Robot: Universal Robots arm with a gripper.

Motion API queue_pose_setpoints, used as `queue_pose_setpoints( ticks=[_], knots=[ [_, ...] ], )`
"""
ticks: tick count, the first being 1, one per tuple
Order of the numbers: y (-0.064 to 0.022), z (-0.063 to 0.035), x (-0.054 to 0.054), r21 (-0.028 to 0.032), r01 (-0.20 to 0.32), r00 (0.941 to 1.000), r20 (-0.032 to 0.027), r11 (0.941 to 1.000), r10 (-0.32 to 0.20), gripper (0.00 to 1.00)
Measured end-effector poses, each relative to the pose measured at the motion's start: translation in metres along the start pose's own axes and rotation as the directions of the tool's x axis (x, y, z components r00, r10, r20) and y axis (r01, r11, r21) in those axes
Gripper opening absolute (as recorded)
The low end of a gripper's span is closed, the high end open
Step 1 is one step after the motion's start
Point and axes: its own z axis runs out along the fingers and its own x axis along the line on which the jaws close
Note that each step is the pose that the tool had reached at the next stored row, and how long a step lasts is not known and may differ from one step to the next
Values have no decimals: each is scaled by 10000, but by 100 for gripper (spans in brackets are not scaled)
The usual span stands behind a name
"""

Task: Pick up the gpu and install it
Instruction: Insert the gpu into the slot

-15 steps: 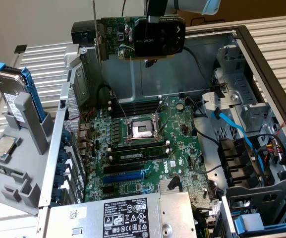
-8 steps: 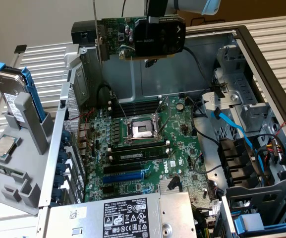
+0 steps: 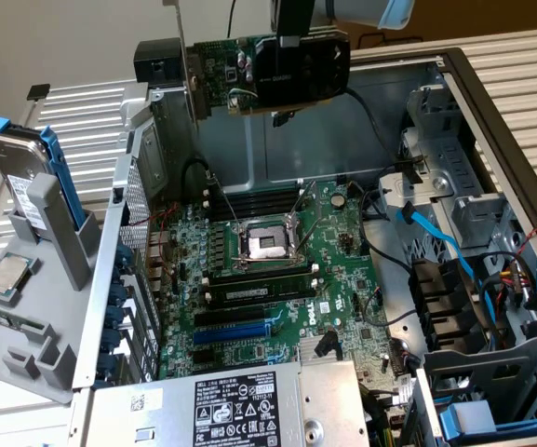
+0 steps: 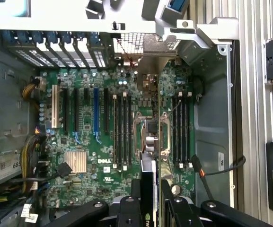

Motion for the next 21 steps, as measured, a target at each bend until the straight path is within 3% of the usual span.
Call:
queue_pose_setpoints(
  ticks=[2, 5, 8, 11, 15, 17, 19, 21],
  knots=[
    [20, 14, 6, 127, 10, 10000, 4, 9999, -10, 27],
    [23, 37, 13, 204, 15, 10000, 3, 9998, -15, 27],
    [23, 52, 14, 207, 8, 10000, -37, 9998, -7, 27],
    [25, 72, 16, 217, -94, 9998, -148, 9997, 98, 27],
    [26, 98, 18, 229, -152, 9993, -340, 9996, 160, 27],
    [26, 104, 21, 225, -152, 9992, -371, 9996, 161, 27],
    [26, 112, 22, 199, -160, 9990, -407, 9997, 168, 27],
    [26, 121, 23, 113, -180, 9989, -423, 9998, 185, 27]
  ],
)
